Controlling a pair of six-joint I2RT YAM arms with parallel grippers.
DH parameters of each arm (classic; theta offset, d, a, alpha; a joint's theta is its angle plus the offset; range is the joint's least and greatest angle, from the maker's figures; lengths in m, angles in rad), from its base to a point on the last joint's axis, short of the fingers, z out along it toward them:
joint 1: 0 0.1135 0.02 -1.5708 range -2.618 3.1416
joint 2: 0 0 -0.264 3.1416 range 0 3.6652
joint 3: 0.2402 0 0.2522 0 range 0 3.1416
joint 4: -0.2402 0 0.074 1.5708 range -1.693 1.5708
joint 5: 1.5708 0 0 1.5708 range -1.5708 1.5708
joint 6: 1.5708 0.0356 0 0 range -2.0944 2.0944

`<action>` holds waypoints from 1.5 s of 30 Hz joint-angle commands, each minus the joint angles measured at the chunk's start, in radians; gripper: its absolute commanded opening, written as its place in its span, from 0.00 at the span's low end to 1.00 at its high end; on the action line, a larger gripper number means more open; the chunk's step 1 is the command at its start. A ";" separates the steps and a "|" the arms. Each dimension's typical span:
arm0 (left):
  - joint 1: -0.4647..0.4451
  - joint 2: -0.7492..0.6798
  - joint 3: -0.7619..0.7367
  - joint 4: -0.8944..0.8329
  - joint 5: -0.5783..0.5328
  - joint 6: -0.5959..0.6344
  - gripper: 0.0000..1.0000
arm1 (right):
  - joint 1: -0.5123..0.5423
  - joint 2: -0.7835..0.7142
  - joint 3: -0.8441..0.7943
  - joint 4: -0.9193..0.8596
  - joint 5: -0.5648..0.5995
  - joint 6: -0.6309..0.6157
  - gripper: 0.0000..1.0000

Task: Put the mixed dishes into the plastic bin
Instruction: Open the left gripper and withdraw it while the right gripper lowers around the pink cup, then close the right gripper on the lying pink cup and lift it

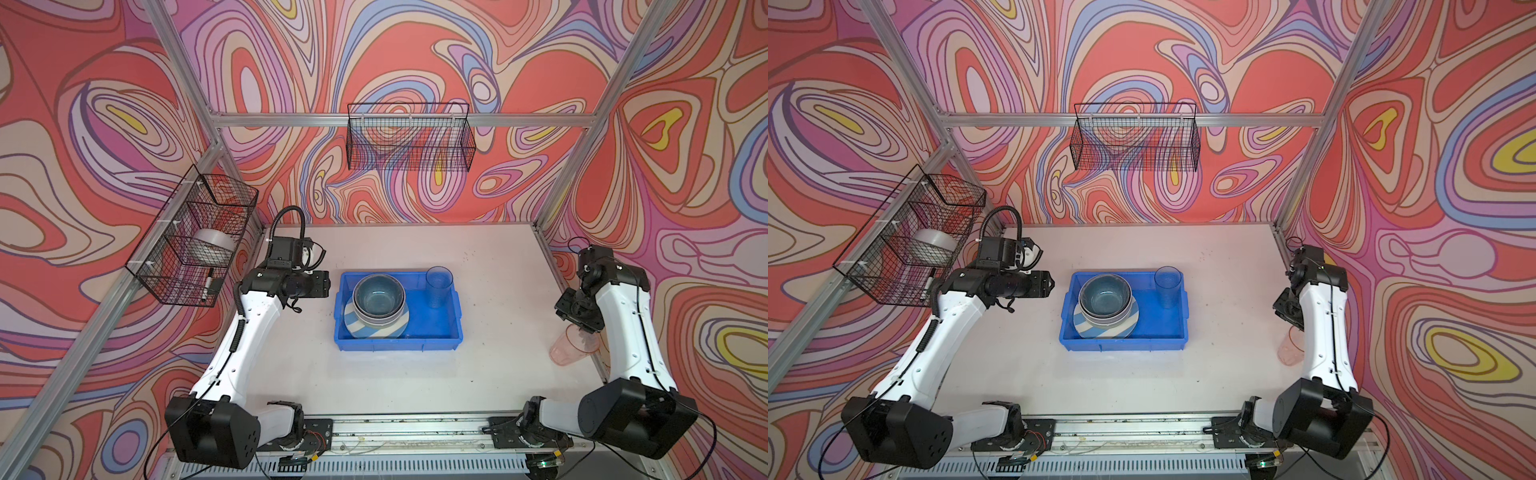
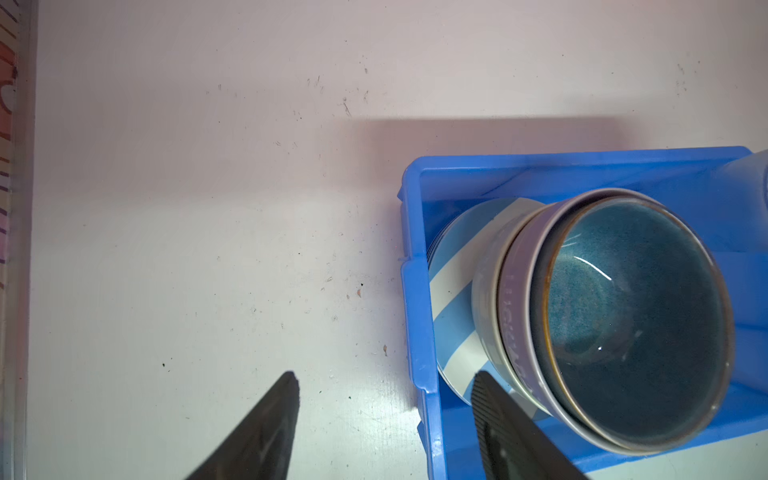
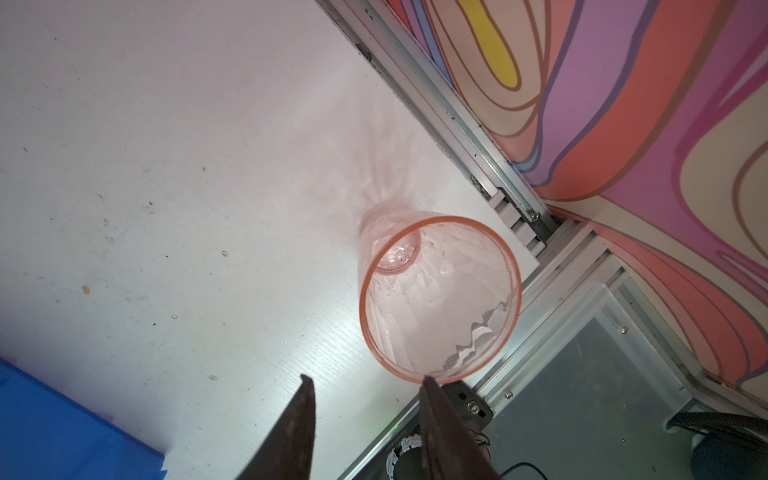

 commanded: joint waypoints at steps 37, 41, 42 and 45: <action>0.024 0.005 0.006 0.013 0.046 0.027 0.70 | -0.040 0.040 -0.221 0.230 -0.046 0.005 0.11; 0.025 0.002 0.001 0.017 0.035 0.029 0.70 | -0.040 0.045 -0.214 0.228 -0.054 -0.008 0.00; 0.025 0.003 0.002 0.015 0.031 0.029 0.70 | -0.039 0.043 -0.210 0.227 -0.051 -0.009 0.00; 0.025 0.002 -0.001 0.018 0.023 0.031 0.70 | -0.040 0.034 -0.203 0.226 -0.059 -0.015 0.00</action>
